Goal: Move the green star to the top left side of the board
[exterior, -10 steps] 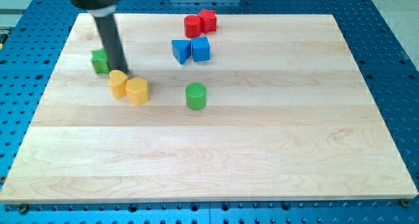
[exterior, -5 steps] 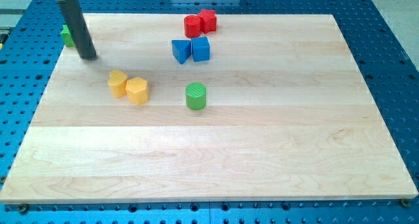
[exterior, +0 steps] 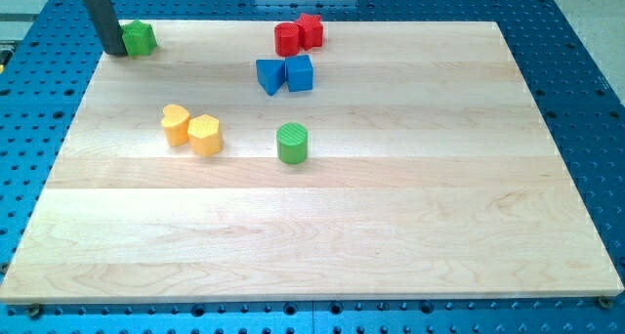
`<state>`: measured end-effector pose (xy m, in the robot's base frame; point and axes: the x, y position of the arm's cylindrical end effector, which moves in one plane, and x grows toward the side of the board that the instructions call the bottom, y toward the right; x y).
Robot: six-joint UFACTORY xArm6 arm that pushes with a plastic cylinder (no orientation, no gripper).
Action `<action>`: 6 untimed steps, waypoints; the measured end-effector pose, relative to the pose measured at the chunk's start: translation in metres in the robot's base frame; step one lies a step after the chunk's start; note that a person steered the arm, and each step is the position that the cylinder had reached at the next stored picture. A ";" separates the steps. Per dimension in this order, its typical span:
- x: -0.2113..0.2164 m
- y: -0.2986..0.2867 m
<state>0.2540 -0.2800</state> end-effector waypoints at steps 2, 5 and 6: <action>0.019 0.003; 0.020 0.051; 0.017 0.071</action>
